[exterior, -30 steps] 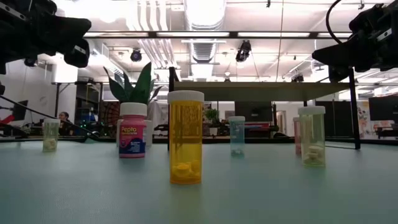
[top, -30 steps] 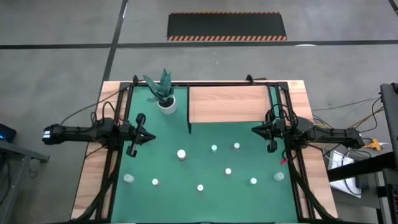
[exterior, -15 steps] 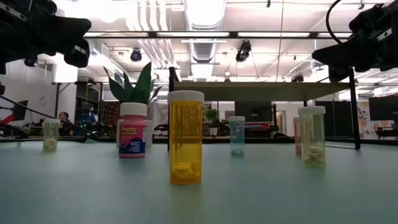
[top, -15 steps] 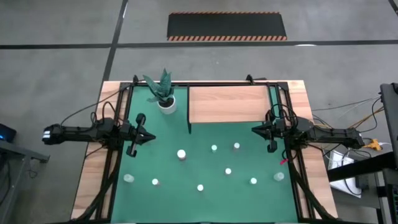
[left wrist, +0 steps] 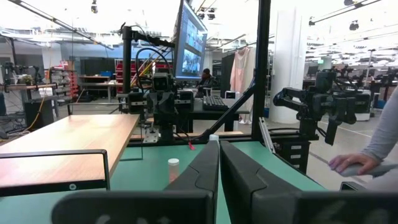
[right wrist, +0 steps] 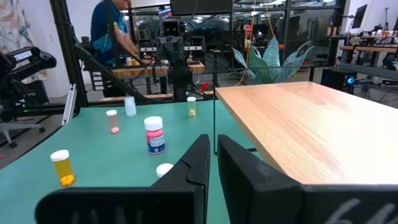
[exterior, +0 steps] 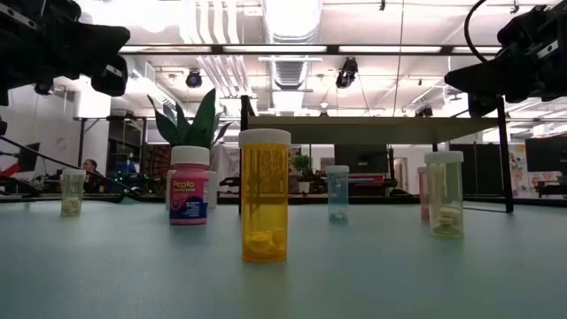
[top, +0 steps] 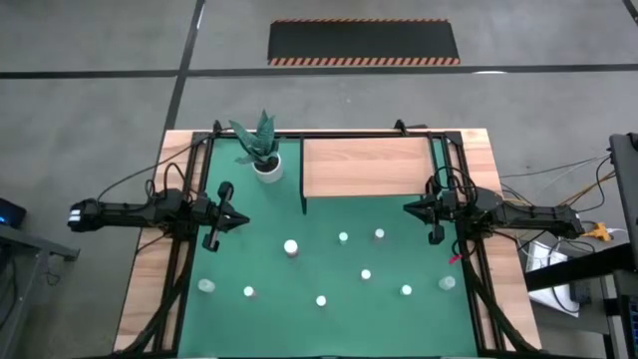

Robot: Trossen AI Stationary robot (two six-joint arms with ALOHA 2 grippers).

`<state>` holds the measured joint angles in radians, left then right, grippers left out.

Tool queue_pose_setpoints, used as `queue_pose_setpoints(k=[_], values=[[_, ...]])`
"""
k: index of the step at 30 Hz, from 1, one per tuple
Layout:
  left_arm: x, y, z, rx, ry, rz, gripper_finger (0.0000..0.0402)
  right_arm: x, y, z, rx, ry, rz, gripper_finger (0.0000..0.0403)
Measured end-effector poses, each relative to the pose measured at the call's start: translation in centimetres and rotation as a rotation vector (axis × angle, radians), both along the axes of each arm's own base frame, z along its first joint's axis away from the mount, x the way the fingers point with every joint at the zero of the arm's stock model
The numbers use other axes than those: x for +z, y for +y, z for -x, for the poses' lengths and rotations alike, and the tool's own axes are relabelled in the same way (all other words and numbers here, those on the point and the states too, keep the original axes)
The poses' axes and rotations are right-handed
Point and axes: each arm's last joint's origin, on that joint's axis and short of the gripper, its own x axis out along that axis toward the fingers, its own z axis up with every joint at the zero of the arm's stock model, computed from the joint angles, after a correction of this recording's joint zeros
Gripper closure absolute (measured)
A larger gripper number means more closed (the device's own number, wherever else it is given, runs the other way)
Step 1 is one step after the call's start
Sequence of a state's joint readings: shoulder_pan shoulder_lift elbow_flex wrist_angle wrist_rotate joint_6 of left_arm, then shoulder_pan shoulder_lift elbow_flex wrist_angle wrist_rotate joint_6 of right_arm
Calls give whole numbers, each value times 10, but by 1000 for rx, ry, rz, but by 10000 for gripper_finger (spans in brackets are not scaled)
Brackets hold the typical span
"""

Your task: Pick and place medicine bottles onto shelf by color

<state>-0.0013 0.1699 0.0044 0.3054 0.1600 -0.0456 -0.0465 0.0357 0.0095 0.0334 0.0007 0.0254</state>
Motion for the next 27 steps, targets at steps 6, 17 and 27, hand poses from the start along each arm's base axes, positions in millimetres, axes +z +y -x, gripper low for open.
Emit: queue_pose_setpoints(k=[6,17,27], values=[[0,0,0,0,0,0,402,0,0,0,0,0,0,380],[0,0,0,0,0,0,402,0,0,0,0,0,0,380],[3,0,0,0,-30,1,402,16,1,1,45,-172,-143,380]])
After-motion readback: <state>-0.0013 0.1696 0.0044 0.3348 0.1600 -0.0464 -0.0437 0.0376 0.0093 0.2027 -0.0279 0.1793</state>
